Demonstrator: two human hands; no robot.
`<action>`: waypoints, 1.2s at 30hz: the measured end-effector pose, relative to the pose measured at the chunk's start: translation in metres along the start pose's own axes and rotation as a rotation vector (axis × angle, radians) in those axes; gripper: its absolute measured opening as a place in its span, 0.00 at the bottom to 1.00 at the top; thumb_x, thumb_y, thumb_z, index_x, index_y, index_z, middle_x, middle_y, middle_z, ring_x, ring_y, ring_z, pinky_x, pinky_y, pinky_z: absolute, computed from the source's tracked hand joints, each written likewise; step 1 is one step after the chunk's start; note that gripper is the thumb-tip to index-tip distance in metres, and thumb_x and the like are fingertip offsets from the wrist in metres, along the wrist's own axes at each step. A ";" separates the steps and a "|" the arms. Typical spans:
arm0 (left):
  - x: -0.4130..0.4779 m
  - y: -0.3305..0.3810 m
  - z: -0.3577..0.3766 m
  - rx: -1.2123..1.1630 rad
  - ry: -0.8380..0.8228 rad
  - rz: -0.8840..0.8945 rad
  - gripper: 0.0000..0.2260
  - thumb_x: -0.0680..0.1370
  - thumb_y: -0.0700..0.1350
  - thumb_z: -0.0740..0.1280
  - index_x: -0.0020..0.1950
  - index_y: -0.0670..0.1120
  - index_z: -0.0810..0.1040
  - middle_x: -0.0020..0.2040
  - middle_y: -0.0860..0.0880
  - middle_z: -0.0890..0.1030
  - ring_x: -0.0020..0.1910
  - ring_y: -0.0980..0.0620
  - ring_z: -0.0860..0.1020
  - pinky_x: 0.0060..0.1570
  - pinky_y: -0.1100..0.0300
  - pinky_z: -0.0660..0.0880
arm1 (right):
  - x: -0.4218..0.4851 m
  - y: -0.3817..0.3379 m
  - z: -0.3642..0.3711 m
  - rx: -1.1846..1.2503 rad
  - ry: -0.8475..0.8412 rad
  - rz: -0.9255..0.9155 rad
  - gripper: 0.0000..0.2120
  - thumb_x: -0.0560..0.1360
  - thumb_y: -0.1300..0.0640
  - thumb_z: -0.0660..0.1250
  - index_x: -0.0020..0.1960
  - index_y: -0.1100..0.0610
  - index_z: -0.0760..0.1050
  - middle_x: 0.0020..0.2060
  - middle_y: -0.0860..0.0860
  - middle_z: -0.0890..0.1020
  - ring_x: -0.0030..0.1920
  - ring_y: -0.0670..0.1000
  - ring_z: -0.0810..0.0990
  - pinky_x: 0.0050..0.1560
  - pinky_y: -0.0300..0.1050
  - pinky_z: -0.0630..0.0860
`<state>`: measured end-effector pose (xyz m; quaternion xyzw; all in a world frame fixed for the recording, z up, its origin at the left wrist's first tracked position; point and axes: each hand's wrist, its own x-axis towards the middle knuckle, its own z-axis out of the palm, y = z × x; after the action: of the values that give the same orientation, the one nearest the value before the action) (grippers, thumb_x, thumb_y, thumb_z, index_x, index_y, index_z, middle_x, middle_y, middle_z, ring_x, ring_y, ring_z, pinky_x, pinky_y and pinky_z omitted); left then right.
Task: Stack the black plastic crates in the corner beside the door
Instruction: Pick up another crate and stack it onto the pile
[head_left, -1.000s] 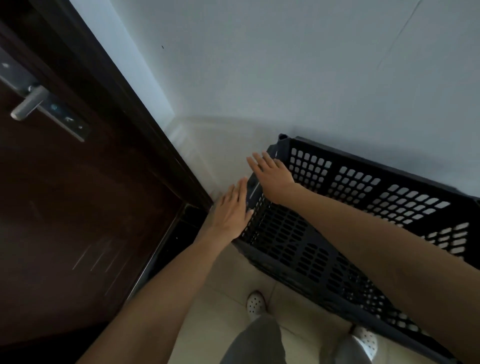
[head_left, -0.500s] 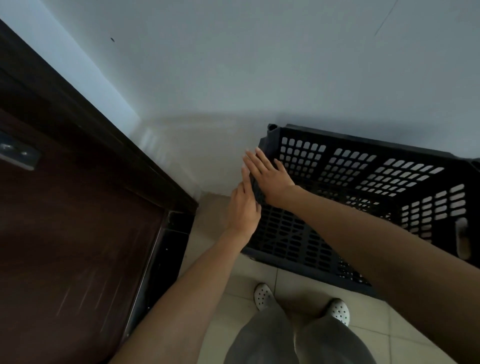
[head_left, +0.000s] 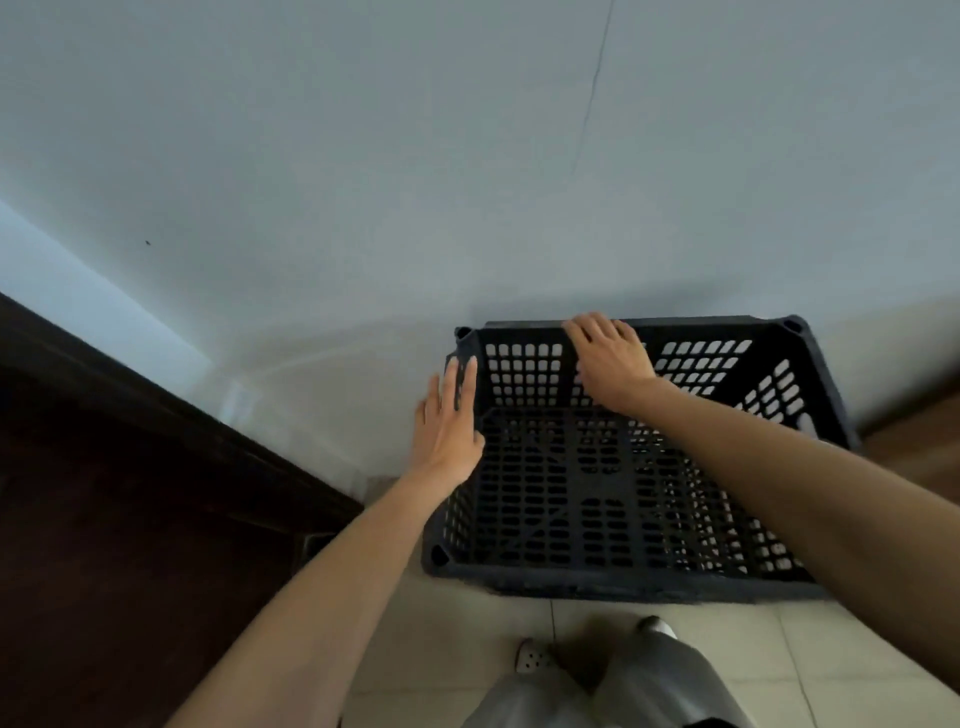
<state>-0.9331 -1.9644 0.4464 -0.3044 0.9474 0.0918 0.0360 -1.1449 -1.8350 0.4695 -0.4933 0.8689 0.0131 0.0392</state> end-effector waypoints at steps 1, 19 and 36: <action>0.014 0.007 -0.004 0.023 0.012 0.067 0.43 0.79 0.45 0.64 0.79 0.52 0.33 0.81 0.47 0.39 0.80 0.42 0.44 0.77 0.45 0.54 | 0.000 0.020 -0.003 0.015 0.034 0.036 0.31 0.74 0.61 0.62 0.75 0.55 0.57 0.73 0.55 0.64 0.74 0.57 0.61 0.72 0.55 0.61; 0.157 0.083 0.021 0.133 -0.116 0.405 0.40 0.72 0.49 0.69 0.79 0.50 0.51 0.72 0.45 0.64 0.71 0.42 0.64 0.69 0.44 0.59 | 0.036 0.132 0.036 0.086 -0.145 -0.018 0.25 0.74 0.54 0.65 0.69 0.52 0.62 0.65 0.53 0.70 0.66 0.58 0.69 0.67 0.58 0.63; 0.156 0.084 -0.015 0.176 -0.459 0.368 0.45 0.78 0.50 0.65 0.78 0.53 0.31 0.81 0.47 0.40 0.80 0.43 0.39 0.76 0.39 0.42 | 0.037 0.105 0.010 -0.175 -0.359 0.105 0.41 0.72 0.56 0.69 0.77 0.54 0.49 0.74 0.57 0.61 0.74 0.60 0.59 0.73 0.62 0.55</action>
<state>-1.1086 -1.9894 0.4546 -0.0946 0.9580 0.0809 0.2582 -1.2531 -1.8125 0.4545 -0.4386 0.8680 0.1783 0.1495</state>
